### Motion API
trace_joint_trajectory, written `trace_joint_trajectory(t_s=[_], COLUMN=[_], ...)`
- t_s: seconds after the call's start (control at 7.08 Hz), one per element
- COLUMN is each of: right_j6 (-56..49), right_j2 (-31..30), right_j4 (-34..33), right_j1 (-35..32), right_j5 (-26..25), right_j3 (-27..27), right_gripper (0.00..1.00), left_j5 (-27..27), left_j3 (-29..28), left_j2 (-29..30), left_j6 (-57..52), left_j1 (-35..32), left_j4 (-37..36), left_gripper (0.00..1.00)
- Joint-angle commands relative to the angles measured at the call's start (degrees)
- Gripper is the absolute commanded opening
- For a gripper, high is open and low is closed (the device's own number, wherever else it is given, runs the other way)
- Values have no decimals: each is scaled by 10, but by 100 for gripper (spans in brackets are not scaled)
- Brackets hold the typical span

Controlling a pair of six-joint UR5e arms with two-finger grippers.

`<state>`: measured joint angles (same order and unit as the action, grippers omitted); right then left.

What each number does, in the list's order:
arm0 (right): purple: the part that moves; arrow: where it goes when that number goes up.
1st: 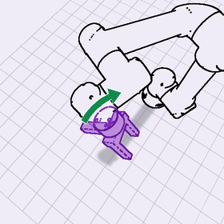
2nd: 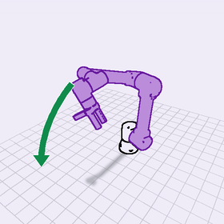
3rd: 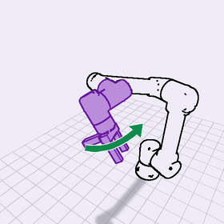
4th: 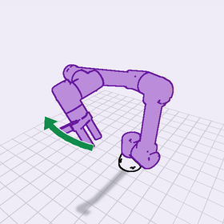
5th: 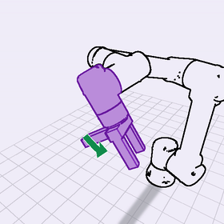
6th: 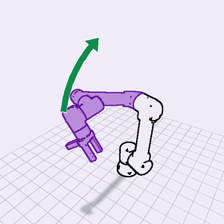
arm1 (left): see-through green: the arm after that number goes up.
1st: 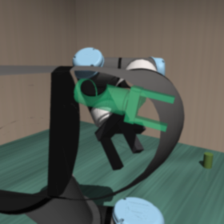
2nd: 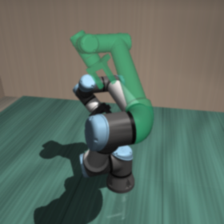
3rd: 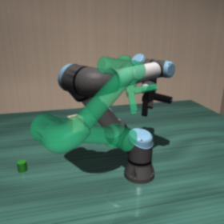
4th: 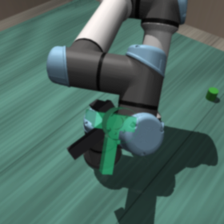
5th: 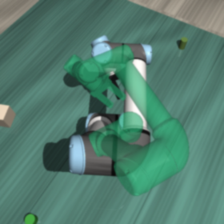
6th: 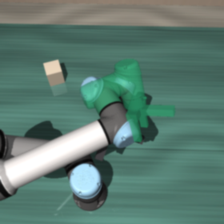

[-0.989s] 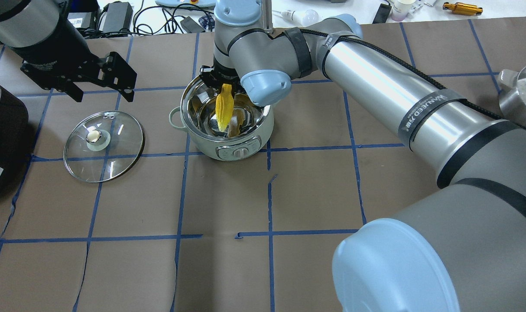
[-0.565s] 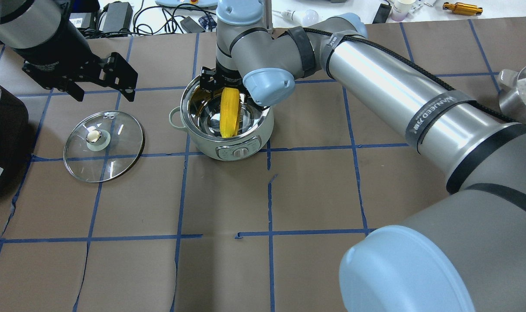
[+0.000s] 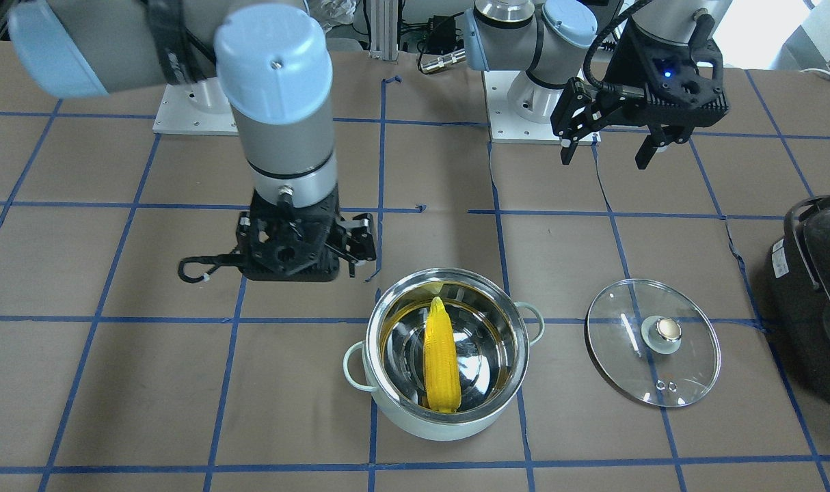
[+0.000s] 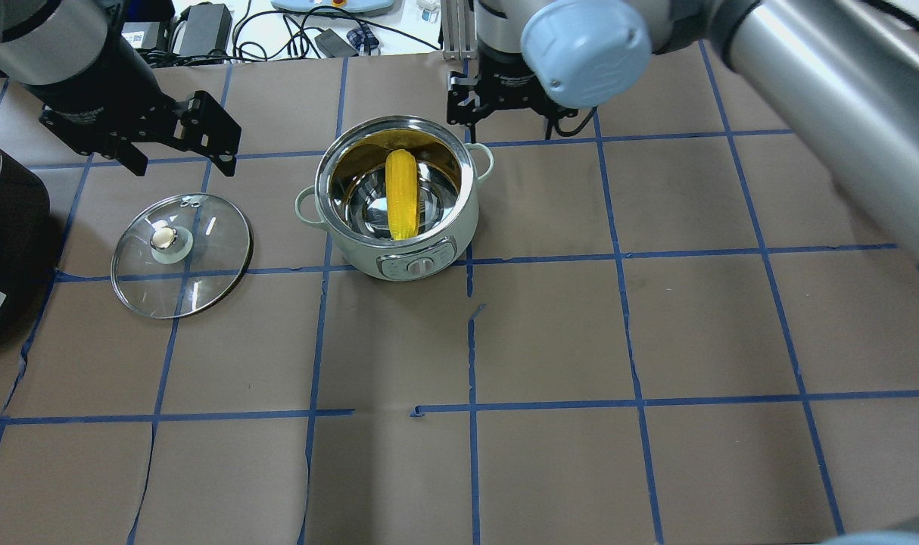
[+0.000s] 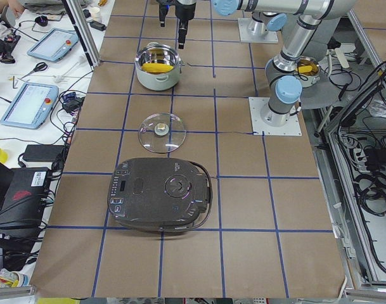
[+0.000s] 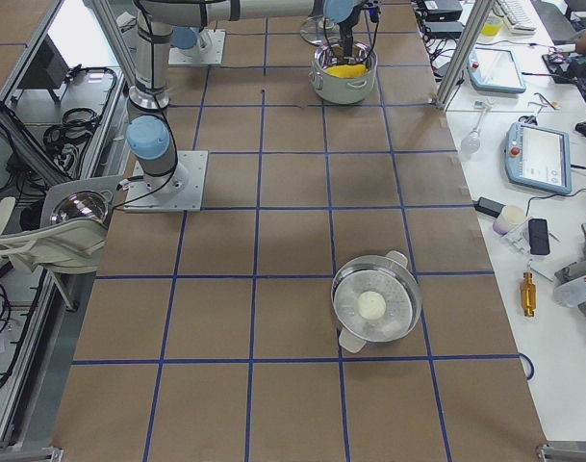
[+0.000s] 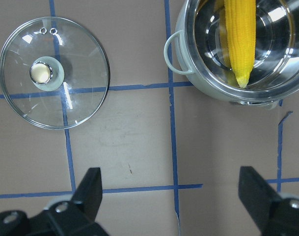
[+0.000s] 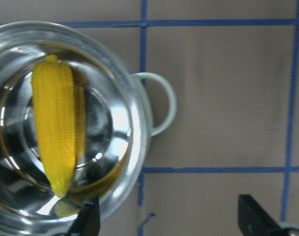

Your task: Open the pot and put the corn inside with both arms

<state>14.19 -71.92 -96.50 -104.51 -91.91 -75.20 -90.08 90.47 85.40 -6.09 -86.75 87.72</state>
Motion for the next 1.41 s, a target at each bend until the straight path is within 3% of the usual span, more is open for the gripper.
trace_joint_trajectory(t_s=[0.0, 0.42, 1.27], right_j6=[-81, -145, -136], right_j2=[-101, -154, -160], right_j4=[51, 53, 39], right_j1=[70, 147, 142], right_j5=[-7, 2, 19], right_j3=[-49, -67, -74], right_gripper=[100, 100, 100], left_j5=[0, 0, -3], left_j3=[1, 1, -4], left_j2=[-1, -2, 3], left_j6=[0, 0, 3], left_j1=[-1, 0, -3], left_j4=[-2, -2, -1], left_gripper=[100, 100, 100])
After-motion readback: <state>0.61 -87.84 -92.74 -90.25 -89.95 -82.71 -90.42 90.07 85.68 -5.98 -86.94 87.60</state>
